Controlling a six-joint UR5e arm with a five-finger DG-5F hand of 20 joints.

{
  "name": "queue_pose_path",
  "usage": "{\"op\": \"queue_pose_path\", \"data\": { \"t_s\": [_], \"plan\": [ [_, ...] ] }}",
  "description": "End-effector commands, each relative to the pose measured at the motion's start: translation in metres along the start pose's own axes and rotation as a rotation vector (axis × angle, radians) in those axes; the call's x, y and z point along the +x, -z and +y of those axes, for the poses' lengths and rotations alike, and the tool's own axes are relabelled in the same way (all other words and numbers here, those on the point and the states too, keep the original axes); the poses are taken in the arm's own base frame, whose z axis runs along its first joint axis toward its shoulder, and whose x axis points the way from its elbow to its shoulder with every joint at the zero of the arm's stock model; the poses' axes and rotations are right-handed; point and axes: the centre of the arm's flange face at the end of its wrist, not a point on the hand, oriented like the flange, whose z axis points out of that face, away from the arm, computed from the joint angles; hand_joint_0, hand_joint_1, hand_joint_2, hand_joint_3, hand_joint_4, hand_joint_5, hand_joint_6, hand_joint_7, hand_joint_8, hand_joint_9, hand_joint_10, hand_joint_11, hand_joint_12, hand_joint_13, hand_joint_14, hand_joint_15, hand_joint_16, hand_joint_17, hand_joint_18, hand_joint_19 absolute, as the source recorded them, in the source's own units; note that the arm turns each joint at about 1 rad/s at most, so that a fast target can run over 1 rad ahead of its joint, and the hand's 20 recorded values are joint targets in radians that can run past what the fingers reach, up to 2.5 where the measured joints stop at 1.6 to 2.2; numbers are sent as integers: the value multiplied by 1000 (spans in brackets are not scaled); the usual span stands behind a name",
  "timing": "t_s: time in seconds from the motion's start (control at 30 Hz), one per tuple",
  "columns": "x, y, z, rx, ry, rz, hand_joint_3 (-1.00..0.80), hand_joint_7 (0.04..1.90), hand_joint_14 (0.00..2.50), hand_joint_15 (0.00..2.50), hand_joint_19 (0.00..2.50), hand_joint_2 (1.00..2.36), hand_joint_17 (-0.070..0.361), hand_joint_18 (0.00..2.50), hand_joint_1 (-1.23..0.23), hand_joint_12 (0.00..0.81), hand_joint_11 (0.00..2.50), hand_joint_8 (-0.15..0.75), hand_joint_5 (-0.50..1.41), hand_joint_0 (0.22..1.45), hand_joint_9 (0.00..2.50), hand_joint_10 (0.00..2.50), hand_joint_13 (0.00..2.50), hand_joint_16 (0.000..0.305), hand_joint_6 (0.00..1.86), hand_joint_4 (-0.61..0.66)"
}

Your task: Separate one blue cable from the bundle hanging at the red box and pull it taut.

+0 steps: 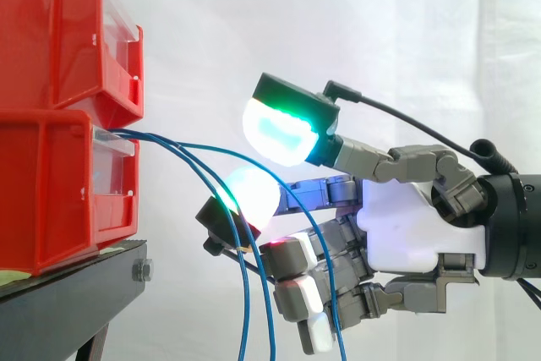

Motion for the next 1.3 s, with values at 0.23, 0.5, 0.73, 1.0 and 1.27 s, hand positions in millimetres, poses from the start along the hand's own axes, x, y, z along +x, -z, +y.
{"op": "queue_pose_path", "data": {
  "t_s": [0.23,0.5,0.73,1.0,1.27],
  "plan": [
    [0,0,0,-1,0,0,-158,1184,27,833,708,1021,107,913,-711,393,1160,315,-188,605,1018,21,1048,47,882,32],
    [0,0,-1,1,-1,0,-204,1104,27,833,702,1018,106,901,-762,388,1142,306,-204,641,985,21,1023,47,903,-10],
    [0,0,-1,1,-1,-1,-439,1123,28,815,668,1004,104,870,-774,374,1122,294,-217,724,963,20,997,46,909,-59],
    [0,0,0,1,-19,-1,-500,1063,27,809,652,1000,103,863,-694,373,1119,283,-229,754,951,22,990,46,917,-46],
    [0,1,-1,10,-18,-1,-500,1055,27,800,641,1000,102,864,-685,374,1129,284,-231,756,963,20,1002,45,917,-64]
  ]
}}
